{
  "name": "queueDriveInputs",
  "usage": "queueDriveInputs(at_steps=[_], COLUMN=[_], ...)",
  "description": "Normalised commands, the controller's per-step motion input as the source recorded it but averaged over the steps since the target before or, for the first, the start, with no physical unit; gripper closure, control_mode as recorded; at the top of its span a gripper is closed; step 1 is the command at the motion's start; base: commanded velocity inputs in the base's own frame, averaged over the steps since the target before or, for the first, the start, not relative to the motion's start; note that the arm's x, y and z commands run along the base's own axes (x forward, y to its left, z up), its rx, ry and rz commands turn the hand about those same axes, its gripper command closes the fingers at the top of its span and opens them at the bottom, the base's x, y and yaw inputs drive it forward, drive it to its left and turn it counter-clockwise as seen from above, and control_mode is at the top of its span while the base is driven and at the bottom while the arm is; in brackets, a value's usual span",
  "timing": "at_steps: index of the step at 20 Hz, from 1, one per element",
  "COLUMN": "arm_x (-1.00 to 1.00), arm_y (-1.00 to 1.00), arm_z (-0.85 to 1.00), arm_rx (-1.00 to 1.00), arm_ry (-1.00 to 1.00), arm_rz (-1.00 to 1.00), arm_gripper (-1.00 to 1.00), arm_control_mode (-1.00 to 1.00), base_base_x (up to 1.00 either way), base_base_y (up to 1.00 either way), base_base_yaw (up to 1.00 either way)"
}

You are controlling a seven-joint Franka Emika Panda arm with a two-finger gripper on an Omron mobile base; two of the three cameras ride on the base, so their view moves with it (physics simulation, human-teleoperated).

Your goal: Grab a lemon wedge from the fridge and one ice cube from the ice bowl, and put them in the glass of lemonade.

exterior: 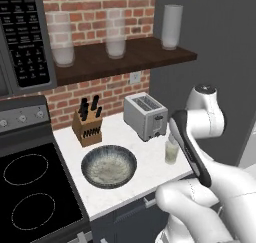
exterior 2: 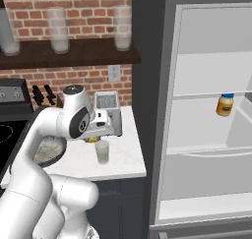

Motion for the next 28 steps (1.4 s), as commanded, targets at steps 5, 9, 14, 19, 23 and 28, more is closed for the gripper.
queueDriveInputs(at_steps=[5,9,14,19,23,28], arm_x=[0.00,0.15,0.23,0.35,0.27,0.05], arm_y=[0.00,0.00,0.00,0.00,0.00,0.00], arm_z=[-0.10,0.00,0.00,0.00,-0.17,-0.70], arm_rx=[0.00,0.00,0.00,0.00,0.00,0.00], arm_ry=[0.04,0.00,0.03,0.06,0.01,-0.06], arm_rz=[0.00,0.00,0.00,0.00,0.00,0.00], arm_gripper=[1.00,1.00,1.00,1.00,1.00,1.00], arm_control_mode=[-1.00,-1.00,-1.00,-1.00,-1.00,-1.00], base_base_x=[0.00,0.00,0.00,0.00,0.00,0.00], base_base_y=[0.00,0.00,0.00,0.00,0.00,0.00], base_base_yaw=[0.00,0.00,0.00,0.00,0.00,0.00])
